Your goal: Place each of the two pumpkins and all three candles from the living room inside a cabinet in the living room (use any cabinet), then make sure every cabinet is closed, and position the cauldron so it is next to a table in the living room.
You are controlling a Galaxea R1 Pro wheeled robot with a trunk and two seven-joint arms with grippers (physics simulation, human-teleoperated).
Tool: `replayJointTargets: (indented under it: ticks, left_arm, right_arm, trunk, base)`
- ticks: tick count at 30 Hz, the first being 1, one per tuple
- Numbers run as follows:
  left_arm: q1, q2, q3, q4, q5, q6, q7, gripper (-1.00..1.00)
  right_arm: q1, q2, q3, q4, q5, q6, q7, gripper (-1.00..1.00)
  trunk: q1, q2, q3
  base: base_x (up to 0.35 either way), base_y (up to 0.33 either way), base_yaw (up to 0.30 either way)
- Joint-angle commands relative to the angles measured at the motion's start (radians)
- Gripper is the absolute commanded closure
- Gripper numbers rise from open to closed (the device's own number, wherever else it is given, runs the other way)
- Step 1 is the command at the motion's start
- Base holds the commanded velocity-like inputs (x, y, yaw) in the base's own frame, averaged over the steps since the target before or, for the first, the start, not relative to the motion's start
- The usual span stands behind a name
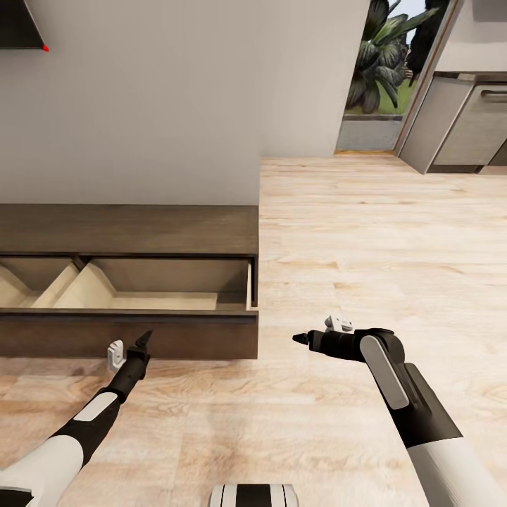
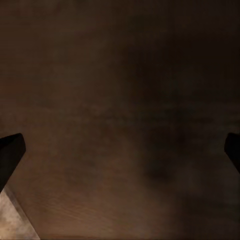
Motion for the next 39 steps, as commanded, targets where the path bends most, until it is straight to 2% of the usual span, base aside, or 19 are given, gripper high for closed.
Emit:
replayJointTargets:
  ticks: [1,11,30,39]
  left_arm:
    - [-0.001,0.001,-0.006,0.002,0.010,0.005,-0.004,-1.00]
    - [-0.001,0.002,-0.006,0.002,0.008,0.006,-0.009,-1.00]
    - [0.001,0.005,-0.006,0.016,0.010,0.006,0.006,-1.00]
    - [0.004,0.006,-0.005,0.125,0.012,0.006,0.005,-1.00]
  right_arm:
    - [-0.001,-0.001,0.002,0.000,-0.010,0.002,-0.010,-1.00]
    - [-0.001,0.001,0.002,0.001,-0.010,0.002,-0.009,-1.00]
    - [-0.001,-0.001,0.002,0.001,-0.011,0.002,-0.011,-1.00]
    - [-0.001,-0.001,0.002,0.001,-0.010,0.002,-0.011,-1.00]
  trunk:
    - [0.000,0.000,-0.001]
    - [0.000,0.000,-0.001]
    - [-0.009,0.004,0.073]
    - [-0.013,0.006,0.108]
  base:
    - [0.000,0.000,0.000]
    - [0.000,0.000,0.000]
    - [0.000,0.000,0.000]
    - [0.000,0.000,0.000]
